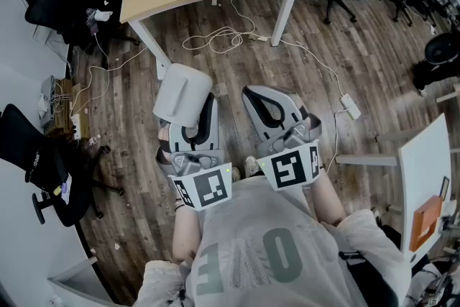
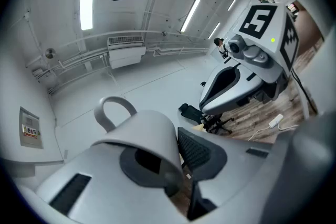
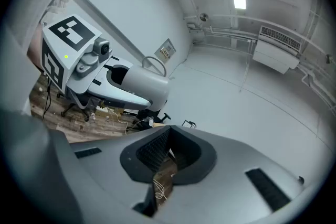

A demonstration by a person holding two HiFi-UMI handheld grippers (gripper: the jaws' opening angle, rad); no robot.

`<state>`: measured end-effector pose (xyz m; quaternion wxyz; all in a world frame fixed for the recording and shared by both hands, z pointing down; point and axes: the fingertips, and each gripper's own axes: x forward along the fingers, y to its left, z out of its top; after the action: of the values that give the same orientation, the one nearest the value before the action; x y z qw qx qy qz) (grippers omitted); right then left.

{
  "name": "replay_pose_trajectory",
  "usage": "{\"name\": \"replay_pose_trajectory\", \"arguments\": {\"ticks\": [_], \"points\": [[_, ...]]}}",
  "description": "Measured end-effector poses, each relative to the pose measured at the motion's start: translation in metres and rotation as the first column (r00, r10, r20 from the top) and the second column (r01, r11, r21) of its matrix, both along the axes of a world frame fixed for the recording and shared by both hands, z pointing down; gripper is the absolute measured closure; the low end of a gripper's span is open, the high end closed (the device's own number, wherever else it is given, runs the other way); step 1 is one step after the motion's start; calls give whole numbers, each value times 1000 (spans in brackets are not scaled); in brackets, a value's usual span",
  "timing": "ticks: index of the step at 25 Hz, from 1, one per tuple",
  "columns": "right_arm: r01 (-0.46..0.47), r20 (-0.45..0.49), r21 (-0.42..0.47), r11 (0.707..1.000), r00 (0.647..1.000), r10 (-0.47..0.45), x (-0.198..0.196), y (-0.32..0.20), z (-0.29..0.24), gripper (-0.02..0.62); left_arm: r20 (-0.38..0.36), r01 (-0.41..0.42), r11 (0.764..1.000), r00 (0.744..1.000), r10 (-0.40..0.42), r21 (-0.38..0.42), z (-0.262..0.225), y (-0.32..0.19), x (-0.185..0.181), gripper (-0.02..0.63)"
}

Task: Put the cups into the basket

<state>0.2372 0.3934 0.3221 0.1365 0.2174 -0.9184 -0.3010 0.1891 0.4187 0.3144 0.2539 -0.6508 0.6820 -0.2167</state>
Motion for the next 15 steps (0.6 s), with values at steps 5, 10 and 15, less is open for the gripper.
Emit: {"name": "replay_pose_trajectory", "arguments": {"ticks": [5,10,15], "points": [[-3,-12,6,1000,1000,3,2,-11,3,597,11,-2,1000,1000,2,-6,2,-12,2,528],[-8,1,-14,1000,1000,8,4,-25,7,597,9,-2,1000,1000,2,-17,6,-25,1,528],[-7,47,-28,1000,999,8,11,-44,6,597,4,5,1000,1000,-5,-16,9,-42,0,528]]}}
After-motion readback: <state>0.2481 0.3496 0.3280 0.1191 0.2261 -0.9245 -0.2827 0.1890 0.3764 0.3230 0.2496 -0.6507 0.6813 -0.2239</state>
